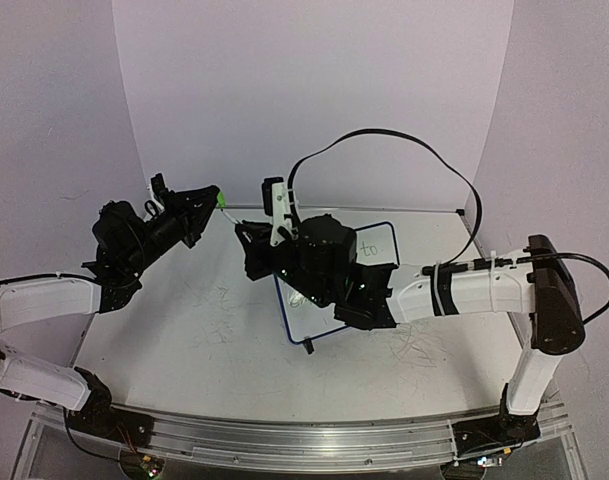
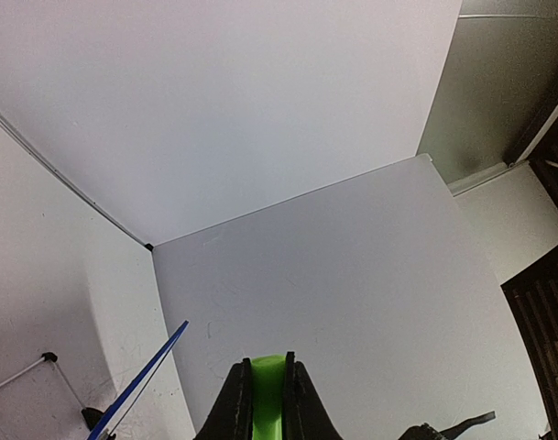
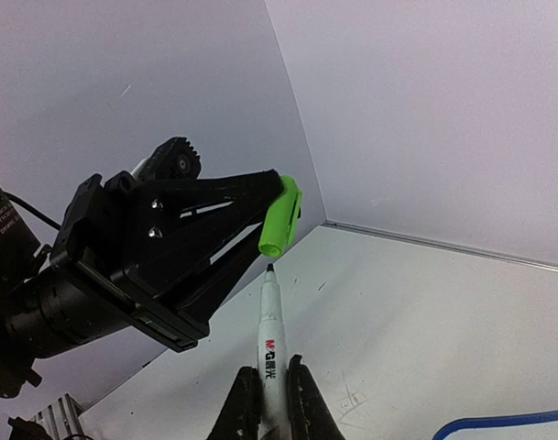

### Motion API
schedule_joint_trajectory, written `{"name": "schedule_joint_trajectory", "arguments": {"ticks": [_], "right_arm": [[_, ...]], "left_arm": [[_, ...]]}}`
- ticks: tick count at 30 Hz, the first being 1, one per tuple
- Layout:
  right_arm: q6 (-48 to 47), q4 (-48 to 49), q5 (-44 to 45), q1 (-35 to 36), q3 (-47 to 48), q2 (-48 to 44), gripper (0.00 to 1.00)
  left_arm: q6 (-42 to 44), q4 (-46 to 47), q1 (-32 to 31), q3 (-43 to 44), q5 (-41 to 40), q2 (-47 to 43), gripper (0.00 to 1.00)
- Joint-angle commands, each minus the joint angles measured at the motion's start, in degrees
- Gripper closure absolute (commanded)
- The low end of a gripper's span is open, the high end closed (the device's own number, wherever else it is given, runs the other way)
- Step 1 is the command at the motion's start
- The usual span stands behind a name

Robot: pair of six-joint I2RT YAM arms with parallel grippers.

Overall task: Write a sentence on the whiteboard
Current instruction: Insert the whiteboard marker without the cap into the pen cap.

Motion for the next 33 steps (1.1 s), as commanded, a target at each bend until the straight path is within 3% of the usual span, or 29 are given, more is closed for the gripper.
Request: {"name": "schedule_joint_trajectory", "arguments": {"ticks": [1,26,33], "right_arm": [[-0.6,3.2,1.4,0.1,1.2,-1.1,1.0],[-2.4,3.7,4.4,0.1,5.4,2.7,1.0],[-5.7,8.8,13.3,0.1,8.4,8.6,1.0]], "left_arm": [[0.8,3.3,-0.2,1.3,1.0,-1.1,1.0],[0.5,3.6,-0.3,1.3,1.6,-0.8,1.0],[0.1,3.7,-0.5,1.0,0.9,-1.0,1.0]]}}
